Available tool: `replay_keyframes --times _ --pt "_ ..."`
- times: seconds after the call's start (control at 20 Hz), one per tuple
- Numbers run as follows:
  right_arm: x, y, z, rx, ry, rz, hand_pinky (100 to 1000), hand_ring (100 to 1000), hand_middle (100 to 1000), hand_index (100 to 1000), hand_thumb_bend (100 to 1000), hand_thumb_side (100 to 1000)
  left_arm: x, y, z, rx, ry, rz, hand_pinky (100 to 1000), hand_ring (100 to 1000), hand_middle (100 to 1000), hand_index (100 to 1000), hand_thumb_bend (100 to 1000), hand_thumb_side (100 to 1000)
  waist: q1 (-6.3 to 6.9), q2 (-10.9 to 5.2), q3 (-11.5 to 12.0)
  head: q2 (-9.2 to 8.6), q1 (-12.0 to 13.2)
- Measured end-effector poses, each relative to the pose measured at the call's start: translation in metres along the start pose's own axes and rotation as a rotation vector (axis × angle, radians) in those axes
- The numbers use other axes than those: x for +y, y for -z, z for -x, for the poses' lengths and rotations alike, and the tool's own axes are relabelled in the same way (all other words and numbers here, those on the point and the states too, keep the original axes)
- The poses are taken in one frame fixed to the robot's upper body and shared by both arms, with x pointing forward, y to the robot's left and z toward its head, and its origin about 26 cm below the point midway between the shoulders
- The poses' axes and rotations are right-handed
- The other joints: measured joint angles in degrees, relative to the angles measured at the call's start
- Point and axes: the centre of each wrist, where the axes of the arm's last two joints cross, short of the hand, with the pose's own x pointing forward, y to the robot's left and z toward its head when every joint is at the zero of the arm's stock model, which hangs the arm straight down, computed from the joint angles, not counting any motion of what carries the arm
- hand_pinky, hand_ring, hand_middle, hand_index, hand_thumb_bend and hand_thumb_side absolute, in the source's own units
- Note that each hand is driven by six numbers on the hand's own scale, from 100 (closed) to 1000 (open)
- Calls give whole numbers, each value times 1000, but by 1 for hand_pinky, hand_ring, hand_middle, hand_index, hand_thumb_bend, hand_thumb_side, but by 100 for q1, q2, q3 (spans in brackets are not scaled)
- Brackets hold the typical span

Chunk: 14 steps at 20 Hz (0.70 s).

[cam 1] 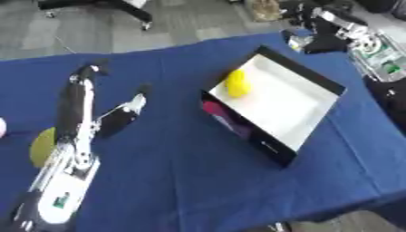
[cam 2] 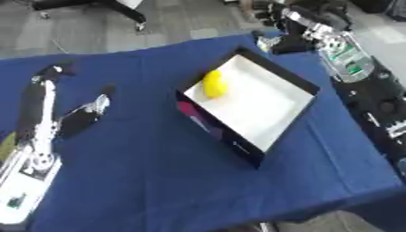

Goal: Pick up the objects with one hand, pass them to the other hand, and then place them into the box on the other side of the table.

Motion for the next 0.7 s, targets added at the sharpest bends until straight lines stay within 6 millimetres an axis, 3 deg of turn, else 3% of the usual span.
replay_keyframes --times 0.35,0.7 --pt "-24 -16 -10 -42 162 -19 1000 1000 1000 1000 100 462 51 19 -3 58 60 104 846 830 685 872 506 655 63 -19 10 0 302" --pt "-42 -45 -6 -44 270 27 1000 1000 1000 1000 100 498 99 29 12 141 113 263 859 846 707 880 547 692 91 -20 10 0 520"
